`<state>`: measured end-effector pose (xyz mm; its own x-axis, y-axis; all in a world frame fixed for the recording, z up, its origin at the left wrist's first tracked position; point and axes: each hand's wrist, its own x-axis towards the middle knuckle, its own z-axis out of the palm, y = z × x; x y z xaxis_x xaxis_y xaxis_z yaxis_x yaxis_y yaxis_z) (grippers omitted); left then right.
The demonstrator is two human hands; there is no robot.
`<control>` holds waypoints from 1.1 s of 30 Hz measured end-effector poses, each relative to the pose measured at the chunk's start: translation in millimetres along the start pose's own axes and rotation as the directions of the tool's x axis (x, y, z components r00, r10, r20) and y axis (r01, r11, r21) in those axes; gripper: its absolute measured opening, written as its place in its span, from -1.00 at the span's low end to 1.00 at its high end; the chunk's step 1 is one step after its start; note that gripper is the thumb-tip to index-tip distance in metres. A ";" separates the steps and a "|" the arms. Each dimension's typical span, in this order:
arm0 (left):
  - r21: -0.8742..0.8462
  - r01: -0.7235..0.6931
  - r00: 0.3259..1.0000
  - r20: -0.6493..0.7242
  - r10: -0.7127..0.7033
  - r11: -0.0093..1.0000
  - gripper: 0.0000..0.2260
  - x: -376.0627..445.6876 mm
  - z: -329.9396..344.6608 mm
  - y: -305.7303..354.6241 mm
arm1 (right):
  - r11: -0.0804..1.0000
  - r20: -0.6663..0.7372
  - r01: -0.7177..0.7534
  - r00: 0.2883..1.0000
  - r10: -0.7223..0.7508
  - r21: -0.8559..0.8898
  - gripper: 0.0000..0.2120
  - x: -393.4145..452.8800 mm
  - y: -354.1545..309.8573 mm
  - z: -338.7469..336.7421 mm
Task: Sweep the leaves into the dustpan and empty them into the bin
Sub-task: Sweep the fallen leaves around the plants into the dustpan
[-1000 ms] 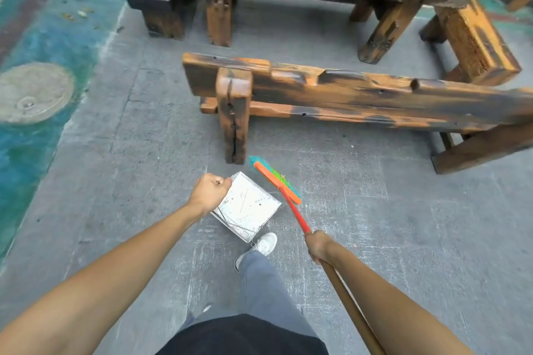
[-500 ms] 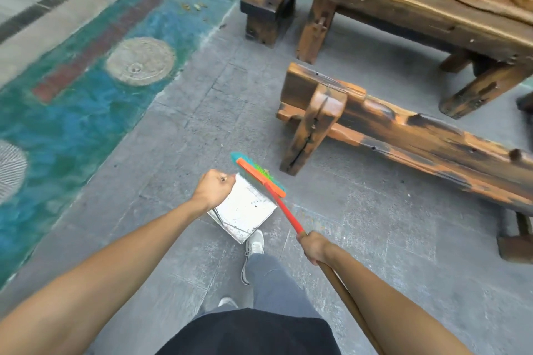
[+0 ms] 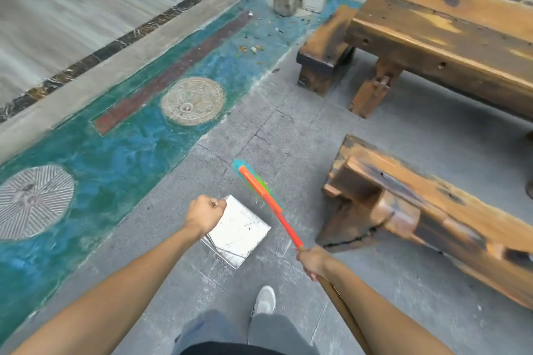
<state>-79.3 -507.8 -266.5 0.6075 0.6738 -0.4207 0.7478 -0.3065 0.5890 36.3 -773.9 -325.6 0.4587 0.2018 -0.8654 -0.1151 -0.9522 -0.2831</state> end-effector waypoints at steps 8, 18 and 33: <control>-0.079 0.019 0.998 -0.055 -0.023 0.997 -0.62 156.5 -60.6 47.1 | 1.000 -0.008 -0.009 1.000 0.008 -0.017 -0.75 94.1 -149.5 -103.4; -0.131 0.026 0.998 -0.057 -0.033 0.991 -0.59 392.6 -141.0 110.1 | 0.999 -0.029 -0.048 0.998 0.048 0.004 -0.82 220.0 -365.6 -224.8; 0.011 -0.053 0.999 -0.012 0.053 0.999 -0.59 779.5 -253.2 249.8 | 0.991 -0.042 -0.057 0.997 0.063 0.119 -0.86 412.8 -629.6 -415.2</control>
<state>513.2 111.1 -272.7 0.6428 0.6647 -0.3806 0.7176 -0.3487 0.6029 663.9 -186.3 -332.9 0.4873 0.1317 -0.8632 -0.2456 -0.9280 -0.2803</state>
